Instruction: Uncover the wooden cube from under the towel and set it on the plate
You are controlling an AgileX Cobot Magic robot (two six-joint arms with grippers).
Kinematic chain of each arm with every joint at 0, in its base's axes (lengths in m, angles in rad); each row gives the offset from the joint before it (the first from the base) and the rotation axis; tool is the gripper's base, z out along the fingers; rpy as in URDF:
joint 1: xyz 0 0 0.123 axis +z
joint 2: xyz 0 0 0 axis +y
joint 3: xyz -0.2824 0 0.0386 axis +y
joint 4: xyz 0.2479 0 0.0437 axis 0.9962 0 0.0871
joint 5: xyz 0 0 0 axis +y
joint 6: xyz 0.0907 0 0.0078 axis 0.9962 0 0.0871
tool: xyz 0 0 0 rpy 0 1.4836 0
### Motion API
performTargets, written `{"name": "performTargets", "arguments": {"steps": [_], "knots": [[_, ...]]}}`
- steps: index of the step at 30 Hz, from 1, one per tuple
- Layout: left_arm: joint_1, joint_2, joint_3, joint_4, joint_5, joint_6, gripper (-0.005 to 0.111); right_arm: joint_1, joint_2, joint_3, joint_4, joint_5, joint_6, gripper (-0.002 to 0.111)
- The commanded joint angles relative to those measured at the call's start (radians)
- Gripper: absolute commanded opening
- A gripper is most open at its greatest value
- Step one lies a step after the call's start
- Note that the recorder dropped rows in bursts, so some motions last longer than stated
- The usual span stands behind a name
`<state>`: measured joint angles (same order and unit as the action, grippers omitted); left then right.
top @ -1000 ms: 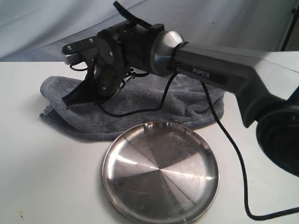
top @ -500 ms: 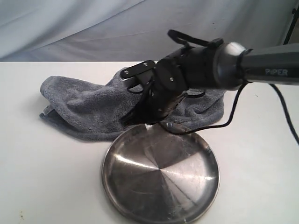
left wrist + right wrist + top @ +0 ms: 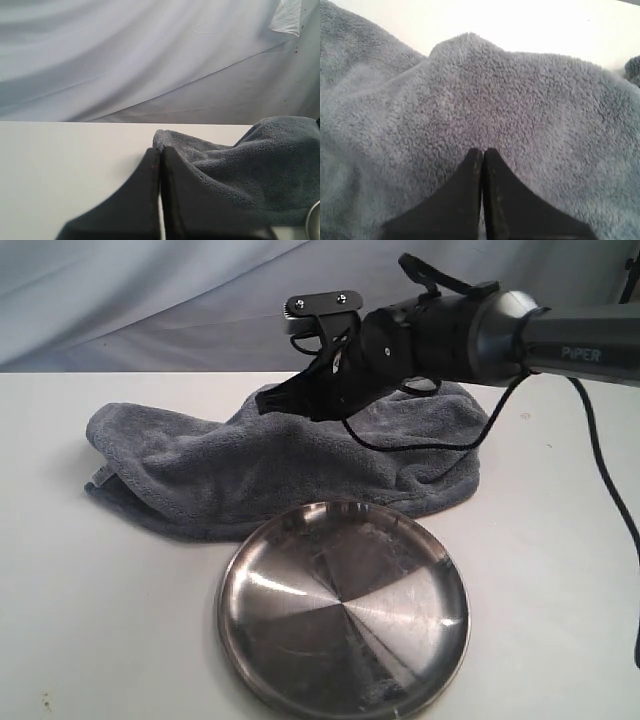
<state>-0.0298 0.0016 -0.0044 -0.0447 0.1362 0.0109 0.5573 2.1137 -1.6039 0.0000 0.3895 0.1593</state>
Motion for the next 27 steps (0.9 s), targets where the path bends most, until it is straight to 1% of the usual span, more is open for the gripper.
{"name": "performTargets", "arguments": {"steps": [1,6,8,11,12,14,15,17,18,24,27], "knots": [[0.002,-0.002,0.004,0.001,-0.001,-0.001,0.001,0.002,0.032,-0.122,0.019,0.033,0.023,0.0],[0.002,-0.002,0.004,0.001,-0.001,-0.001,0.001,0.002,0.044,-0.167,0.019,0.029,0.033,0.0],[0.002,-0.002,0.004,0.001,-0.001,-0.003,0.001,0.002,0.057,-0.173,0.019,0.02,0.033,0.008],[0.002,-0.002,0.004,0.001,-0.001,-0.003,0.001,0.002,0.081,-0.178,0.015,0.011,0.028,0.026],[0.002,-0.002,0.004,0.001,-0.001,-0.003,0.001,0.002,0.091,-0.178,0.015,0.011,0.028,0.036],[0.002,-0.002,0.004,0.001,-0.001,-0.003,0.001,0.002,0.106,-0.178,0.013,0.009,0.028,0.049],[0.002,-0.002,0.004,0.001,-0.001,-0.003,0.001,0.002,0.116,-0.178,0.011,0.005,0.028,0.057],[0.002,-0.002,0.004,0.001,-0.001,-0.003,0.001,0.002,0.127,-0.178,0.008,0.001,0.028,0.064],[0.002,-0.002,0.004,0.001,-0.001,-0.003,0.001,0.002,0.129,-0.178,0.005,0.001,0.025,0.066],[0.002,-0.002,0.004,0.001,-0.001,-0.001,0.001,0.004,0.147,-0.178,0.0,-0.004,-0.002,0.065],[0.002,-0.002,0.004,0.001,-0.001,-0.001,0.001,0.012,0.159,-0.178,-0.017,-0.004,-0.002,0.061]]}}
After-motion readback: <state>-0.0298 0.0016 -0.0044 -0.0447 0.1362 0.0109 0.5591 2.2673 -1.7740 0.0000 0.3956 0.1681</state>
